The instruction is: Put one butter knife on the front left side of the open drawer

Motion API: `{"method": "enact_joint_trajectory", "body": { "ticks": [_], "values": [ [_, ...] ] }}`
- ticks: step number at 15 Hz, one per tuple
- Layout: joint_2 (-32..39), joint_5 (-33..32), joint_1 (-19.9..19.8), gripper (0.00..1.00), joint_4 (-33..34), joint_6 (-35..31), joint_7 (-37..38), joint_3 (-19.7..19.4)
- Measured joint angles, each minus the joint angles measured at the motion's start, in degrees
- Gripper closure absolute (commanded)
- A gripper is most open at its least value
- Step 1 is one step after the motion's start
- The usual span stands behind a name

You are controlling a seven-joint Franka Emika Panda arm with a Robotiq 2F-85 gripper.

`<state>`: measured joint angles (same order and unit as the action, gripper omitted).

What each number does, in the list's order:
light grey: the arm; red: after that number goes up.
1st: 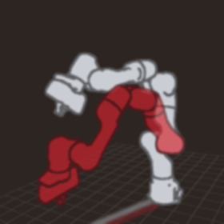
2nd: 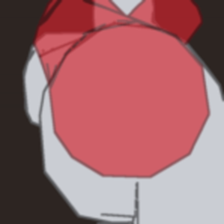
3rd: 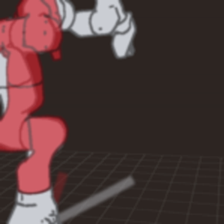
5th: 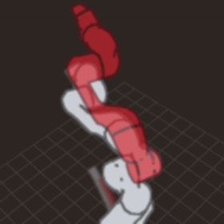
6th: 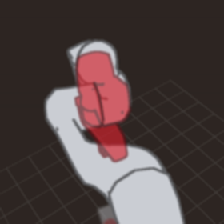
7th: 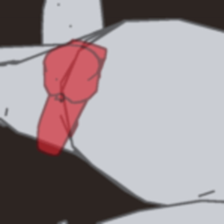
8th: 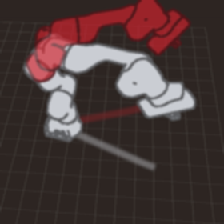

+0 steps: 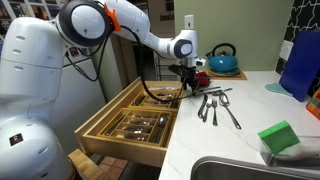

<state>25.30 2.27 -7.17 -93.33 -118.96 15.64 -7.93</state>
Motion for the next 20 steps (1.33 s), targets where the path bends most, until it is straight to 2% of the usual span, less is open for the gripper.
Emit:
{"method": "enact_joint_trajectory", "body": {
  "ticks": [1, 3, 8, 9, 11, 15, 20],
  "values": [
    [0.6, 0.2, 0.0, 0.34, 0.5, 0.0, 0.0, 0.0],
    [1.6, 0.7, -0.1, 0.51, 1.5, 0.0, 0.0, 0.0],
    [3.3, 0.8, -0.1, 0.89, 3.6, 0.0, 0.1, -0.1],
    [3.4, 0.8, -0.1, 0.93, 3.8, 0.0, 0.2, -0.1],
    [3.7, 0.7, -0.1, 0.89, 4.2, 0.0, 0.7, -0.2],
    [3.4, 0.6, -0.1, 0.89, 4.3, 0.1, 1.1, -0.8],
    [-1.2, 0.5, -0.1, 0.9, 1.8, 0.1, 1.2, -1.7]
  ]
}}
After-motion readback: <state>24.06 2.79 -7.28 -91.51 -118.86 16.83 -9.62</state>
